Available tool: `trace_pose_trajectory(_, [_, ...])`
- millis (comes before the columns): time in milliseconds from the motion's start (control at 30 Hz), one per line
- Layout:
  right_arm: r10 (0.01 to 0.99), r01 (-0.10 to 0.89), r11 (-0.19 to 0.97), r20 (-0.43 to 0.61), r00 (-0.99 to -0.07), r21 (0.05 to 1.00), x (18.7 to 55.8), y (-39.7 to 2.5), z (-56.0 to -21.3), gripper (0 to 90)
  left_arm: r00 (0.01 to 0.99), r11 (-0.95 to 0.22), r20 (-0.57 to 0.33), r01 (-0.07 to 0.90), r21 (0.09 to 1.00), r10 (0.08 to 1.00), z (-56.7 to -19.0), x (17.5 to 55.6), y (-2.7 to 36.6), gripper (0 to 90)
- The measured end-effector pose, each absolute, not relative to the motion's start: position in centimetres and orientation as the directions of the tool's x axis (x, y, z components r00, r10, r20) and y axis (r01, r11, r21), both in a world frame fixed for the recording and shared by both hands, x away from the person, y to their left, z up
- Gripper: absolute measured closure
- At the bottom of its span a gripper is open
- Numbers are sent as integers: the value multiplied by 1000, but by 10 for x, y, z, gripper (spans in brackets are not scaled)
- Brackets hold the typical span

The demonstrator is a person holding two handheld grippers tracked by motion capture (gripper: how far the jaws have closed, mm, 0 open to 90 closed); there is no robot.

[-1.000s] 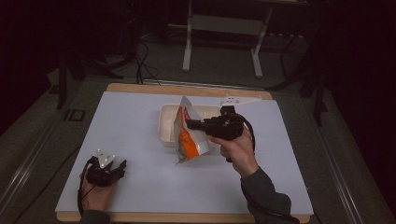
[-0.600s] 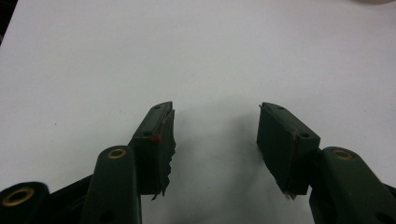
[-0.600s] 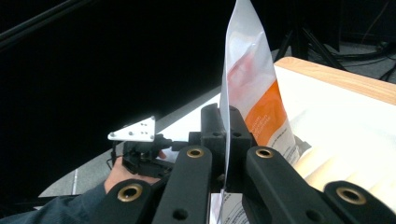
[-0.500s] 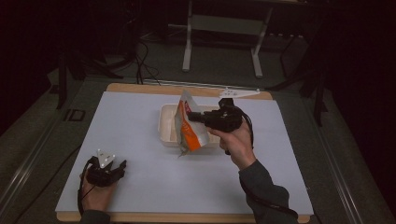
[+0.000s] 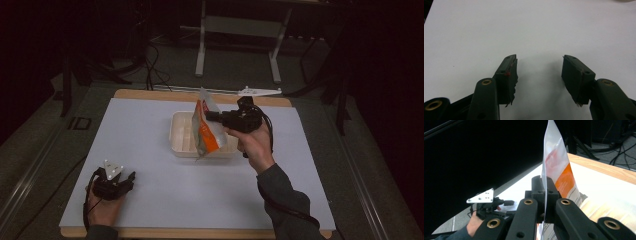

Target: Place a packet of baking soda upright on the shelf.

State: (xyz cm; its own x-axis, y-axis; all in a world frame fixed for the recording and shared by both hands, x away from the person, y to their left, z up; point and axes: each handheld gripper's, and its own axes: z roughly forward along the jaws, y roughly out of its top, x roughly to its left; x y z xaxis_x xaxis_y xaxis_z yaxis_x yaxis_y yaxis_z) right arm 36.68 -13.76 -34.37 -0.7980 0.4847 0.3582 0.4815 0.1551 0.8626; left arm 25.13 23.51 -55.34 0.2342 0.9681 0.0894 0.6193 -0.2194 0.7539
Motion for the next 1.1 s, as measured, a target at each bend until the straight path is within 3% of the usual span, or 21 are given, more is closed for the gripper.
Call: trace_pose_trajectory(1100, [659, 503, 118, 311, -684, 856, 407, -121, -364, 900, 236, -222, 91, 619, 753, 967, -553, 251, 235, 458])
